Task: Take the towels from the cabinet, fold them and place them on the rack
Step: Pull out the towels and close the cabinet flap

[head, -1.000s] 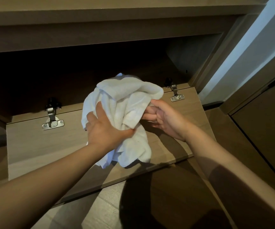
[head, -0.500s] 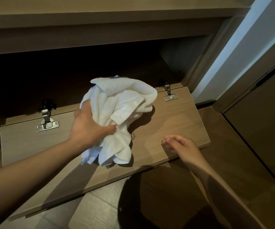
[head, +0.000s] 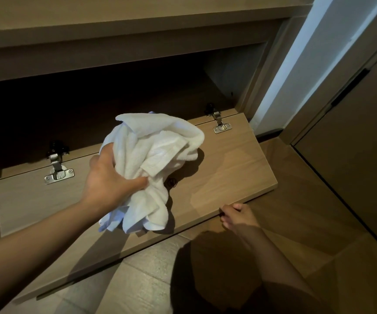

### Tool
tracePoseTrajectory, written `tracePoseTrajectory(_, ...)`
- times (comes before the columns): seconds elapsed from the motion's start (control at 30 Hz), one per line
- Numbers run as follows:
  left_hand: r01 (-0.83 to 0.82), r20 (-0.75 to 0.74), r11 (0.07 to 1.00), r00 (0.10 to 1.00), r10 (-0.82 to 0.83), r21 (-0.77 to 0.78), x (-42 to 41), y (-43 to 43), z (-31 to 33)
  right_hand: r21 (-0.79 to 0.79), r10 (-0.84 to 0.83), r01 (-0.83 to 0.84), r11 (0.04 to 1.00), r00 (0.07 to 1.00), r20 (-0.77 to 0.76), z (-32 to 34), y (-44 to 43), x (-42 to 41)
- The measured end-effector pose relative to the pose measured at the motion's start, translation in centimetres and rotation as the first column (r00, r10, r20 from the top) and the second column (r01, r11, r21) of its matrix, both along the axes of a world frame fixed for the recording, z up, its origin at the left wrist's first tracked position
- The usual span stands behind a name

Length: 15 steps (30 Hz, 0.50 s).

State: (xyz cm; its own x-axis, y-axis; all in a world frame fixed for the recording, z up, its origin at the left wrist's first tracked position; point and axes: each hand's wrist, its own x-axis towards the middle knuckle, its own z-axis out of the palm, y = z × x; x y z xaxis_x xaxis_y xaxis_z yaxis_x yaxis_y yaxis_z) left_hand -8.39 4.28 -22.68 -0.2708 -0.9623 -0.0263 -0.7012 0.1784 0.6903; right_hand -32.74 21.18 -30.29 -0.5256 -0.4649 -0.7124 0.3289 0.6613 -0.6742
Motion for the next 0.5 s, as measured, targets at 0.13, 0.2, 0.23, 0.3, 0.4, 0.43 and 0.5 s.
tracePoseTrajectory(0.13, -0.014, 0.001, 0.999, 1.000, 0.014, -0.051, 0.0, 0.3, 0.0, -0.102, -0.261, 0.308, 0.946, 0.910, 0.323, 0.4, -0.2, 0.1)
tracePoseTrajectory(0.2, -0.009, -0.003, 0.996, 1.000, 0.009, -0.089, 0.1, 0.3, 0.5, -0.108, -0.268, 0.326, 0.939, 0.891, 0.366, 0.4, -0.1, 0.1)
tracePoseTrajectory(0.23, 0.000, -0.005, 0.994, 1.000, -0.001, -0.107, 0.1, 0.3, 0.8, -0.111, -0.259, 0.319, 0.941, 0.892, 0.369, 0.4, 0.0, 0.1)
tracePoseTrajectory(0.3, 0.029, 0.007, 0.988, 1.000, -0.029, -0.149, 0.0, 0.2, 1.8, -0.119, -0.239, 0.299, 0.947, 0.901, 0.362, 0.4, 0.3, 0.1)
tracePoseTrajectory(0.4, 0.080, 0.016, 0.978, 0.997, -0.078, -0.194, -0.3, 0.1, 3.8, -0.134, -0.239, 0.304, 0.943, 0.901, 0.363, 0.8, 0.7, -0.1)
tracePoseTrajectory(0.43, 0.094, 0.009, 0.976, 0.996, -0.094, -0.196, -0.4, 0.1, 4.5, -0.138, -0.243, 0.310, 0.941, 0.899, 0.364, 1.0, 0.8, -0.1)
tracePoseTrajectory(0.5, 0.111, -0.002, 0.973, 0.994, -0.113, -0.201, -0.6, 0.0, 6.0, -0.145, -0.245, 0.311, 0.939, 0.903, 0.352, 1.5, 0.9, -0.1)
